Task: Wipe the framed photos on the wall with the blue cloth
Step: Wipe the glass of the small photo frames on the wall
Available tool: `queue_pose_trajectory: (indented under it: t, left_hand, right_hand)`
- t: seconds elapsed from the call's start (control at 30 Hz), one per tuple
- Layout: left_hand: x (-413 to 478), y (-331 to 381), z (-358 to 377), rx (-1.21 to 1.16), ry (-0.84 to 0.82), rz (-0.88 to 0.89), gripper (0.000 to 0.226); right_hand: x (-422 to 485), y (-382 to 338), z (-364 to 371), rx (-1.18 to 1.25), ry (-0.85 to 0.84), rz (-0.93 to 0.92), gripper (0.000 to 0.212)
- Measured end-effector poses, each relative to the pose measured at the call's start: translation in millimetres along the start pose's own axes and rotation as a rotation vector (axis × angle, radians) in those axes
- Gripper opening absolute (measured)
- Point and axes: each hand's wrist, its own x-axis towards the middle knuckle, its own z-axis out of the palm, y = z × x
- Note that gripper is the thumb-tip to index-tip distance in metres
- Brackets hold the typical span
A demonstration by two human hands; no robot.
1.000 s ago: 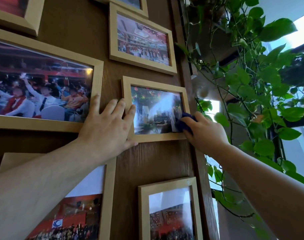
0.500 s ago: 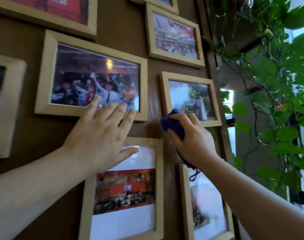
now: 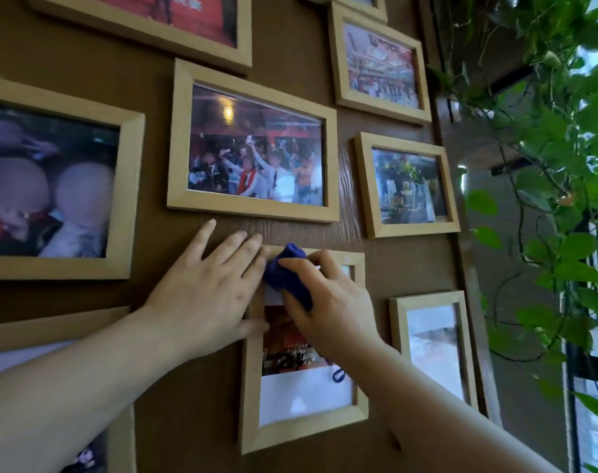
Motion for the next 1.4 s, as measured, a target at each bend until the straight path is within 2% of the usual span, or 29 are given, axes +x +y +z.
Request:
queue_pose_trajectory:
  t: [0.2,0.3,0.4,0.57,0.73,0.8,0.9,1.1,1.2,1.33,1.4]
  left_hand:
    - [2,-1,5,-0.035,0.032,0.022,0.096]
    - [1,-3,6,-0.052,0.054,0.023,0.097]
    - [0,-3,2,-0.071,0.003,0.021,0.101]
    - [1,-7,0,-0.076,-0.109,0.027,0.112]
    - [1,-4,-2,-0.093,-0.116,0.022,0.109]
    - [2,-3,-1,-0.093,-0.106,0.023,0.108]
    - [1,-2,-1,-0.103,-0.122,0.016,0.110]
    - [2,-1,-1,-0.113,-0.135,-0.003,0.113]
    - [2,1,-1,-0.107,-0.139,-0.007,0.113]
    - [2,0,-1,-0.096,-0.126,-0.014,0.112]
    - [2,-1,-1,-0.097,-0.128,-0.017,0.113]
  right_hand:
    - [-7,-6,11,-0.066,0.020,0.020,0.037]
    - [-21,18,7,-0.130,-0.001,0.116,0.032]
    - [-33,42,-1,-0.163,0.005,0.249,0.033]
    - [-31,37,-3,-0.173,-0.005,0.325,0.035]
    - [-30,-9,9,-0.095,-0.096,0.112,0.040]
    - [-35,-18,12,-0.068,-0.123,0.092,0.043]
    - [-47,-9,12,-0.118,-0.120,0.144,0.042]
    - [-73,27,2,-0.223,-0.081,0.384,0.035]
    - [-69,11,3,-0.158,-0.090,0.319,0.036]
    - [-63,-21,11,-0.095,-0.180,0.074,0.040]
    - [-67,-19,11,-0.112,-0.182,0.086,0.041]
